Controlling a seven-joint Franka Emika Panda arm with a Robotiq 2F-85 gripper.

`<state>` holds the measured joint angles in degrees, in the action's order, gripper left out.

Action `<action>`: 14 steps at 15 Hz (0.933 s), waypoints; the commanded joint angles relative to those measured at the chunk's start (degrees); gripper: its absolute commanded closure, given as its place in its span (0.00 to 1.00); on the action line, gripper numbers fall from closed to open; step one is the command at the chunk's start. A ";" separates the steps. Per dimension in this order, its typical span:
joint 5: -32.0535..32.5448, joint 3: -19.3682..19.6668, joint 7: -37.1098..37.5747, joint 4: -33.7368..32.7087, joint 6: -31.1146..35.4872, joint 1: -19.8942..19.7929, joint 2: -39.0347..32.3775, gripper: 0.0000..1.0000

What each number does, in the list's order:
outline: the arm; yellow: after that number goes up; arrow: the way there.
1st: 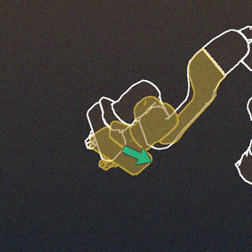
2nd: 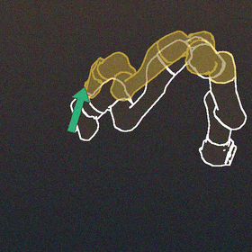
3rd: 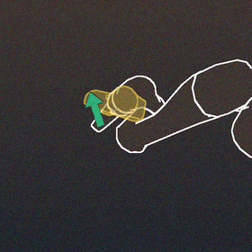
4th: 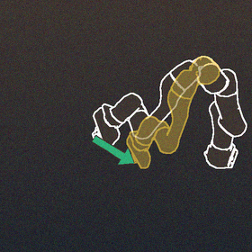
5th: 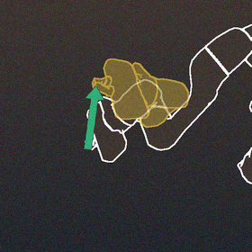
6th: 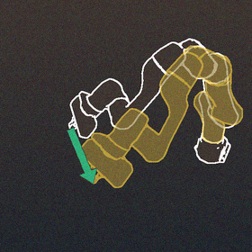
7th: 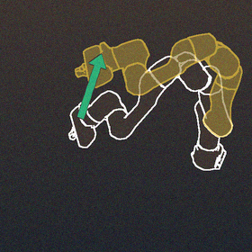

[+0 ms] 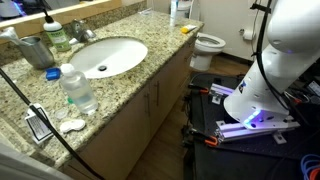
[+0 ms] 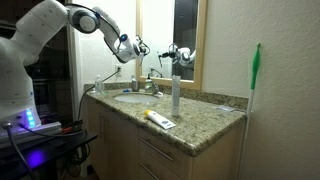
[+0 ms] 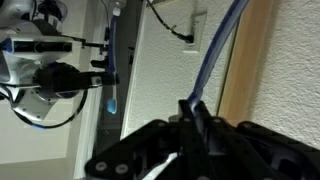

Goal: Put the toothbrush in the cup

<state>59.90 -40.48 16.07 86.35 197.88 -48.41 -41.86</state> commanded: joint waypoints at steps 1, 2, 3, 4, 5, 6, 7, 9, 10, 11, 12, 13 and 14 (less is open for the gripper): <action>0.00 -0.04 0.00 0.01 0.00 0.01 0.02 0.98; 0.09 0.42 -0.74 -0.40 -0.03 0.58 -0.69 0.98; 1.31 -0.57 -1.68 0.24 0.02 0.03 -1.56 0.98; 1.90 -1.18 -2.02 0.81 0.19 -0.28 -2.09 0.98; 2.18 -1.78 -2.08 1.14 0.18 -0.63 -2.76 0.98; 2.30 -2.05 -2.05 1.32 0.16 -0.75 -3.33 0.98; 2.44 -2.78 -2.54 0.55 -0.06 -0.87 -4.63 0.98; 1.21 -1.26 -0.84 0.75 -0.06 0.24 -3.56 0.91; 1.34 -1.55 -0.95 0.77 -0.06 0.21 -4.25 0.91; 1.36 -1.74 -1.05 0.77 -0.05 0.19 -4.66 0.91; 1.37 -1.90 -1.11 0.77 -0.04 0.15 -4.91 0.91; 1.37 -1.97 -1.13 0.76 -0.04 0.13 -4.98 0.98; 1.32 -0.89 -1.96 0.25 -0.05 0.94 -5.54 0.98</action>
<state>61.21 -42.45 15.01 87.11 197.84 -48.26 -46.85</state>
